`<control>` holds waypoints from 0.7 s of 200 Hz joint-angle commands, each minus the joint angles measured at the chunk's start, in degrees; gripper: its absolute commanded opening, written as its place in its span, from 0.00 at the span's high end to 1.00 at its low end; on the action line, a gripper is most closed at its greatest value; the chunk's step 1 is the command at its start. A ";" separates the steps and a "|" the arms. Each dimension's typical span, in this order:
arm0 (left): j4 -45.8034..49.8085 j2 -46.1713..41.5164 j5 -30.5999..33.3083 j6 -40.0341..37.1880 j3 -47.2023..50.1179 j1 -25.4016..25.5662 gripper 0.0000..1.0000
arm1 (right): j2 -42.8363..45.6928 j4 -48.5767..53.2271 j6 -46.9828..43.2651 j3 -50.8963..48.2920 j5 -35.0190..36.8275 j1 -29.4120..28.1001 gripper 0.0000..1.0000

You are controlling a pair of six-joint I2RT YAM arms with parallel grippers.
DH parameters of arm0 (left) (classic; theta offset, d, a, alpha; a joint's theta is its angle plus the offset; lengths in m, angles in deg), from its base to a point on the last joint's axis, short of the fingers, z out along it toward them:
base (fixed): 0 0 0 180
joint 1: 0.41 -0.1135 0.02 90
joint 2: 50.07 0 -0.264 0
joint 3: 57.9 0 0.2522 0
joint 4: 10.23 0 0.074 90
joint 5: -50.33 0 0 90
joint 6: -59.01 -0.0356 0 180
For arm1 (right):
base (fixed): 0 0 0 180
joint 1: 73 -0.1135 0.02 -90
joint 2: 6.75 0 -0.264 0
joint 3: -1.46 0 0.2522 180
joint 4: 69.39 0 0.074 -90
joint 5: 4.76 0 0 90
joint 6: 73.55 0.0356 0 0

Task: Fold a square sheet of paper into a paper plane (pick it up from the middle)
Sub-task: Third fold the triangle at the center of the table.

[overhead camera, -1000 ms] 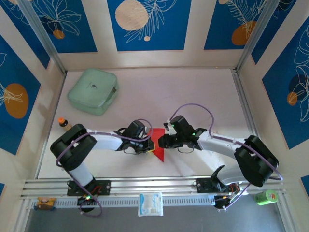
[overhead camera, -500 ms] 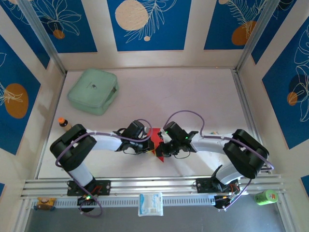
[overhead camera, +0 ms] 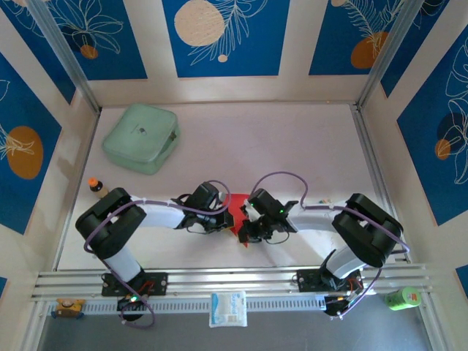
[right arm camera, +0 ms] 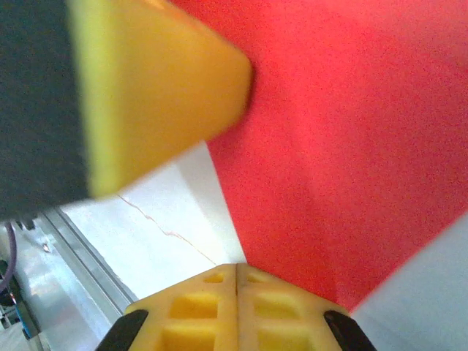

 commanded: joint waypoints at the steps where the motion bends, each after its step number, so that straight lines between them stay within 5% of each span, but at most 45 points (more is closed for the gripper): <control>1: 4.19 0.59 2.96 -0.58 1.35 0.19 1.00 | 1.60 1.36 1.79 -2.91 -0.16 -0.84 1.00; 83: 3.80 0.67 2.96 -0.29 1.54 0.22 1.00 | 9.14 0.32 6.45 -9.03 -0.78 -2.18 0.99; 140: 2.88 0.32 2.85 -0.07 1.84 0.19 1.00 | 10.21 4.67 2.34 -1.05 -1.35 -0.71 0.99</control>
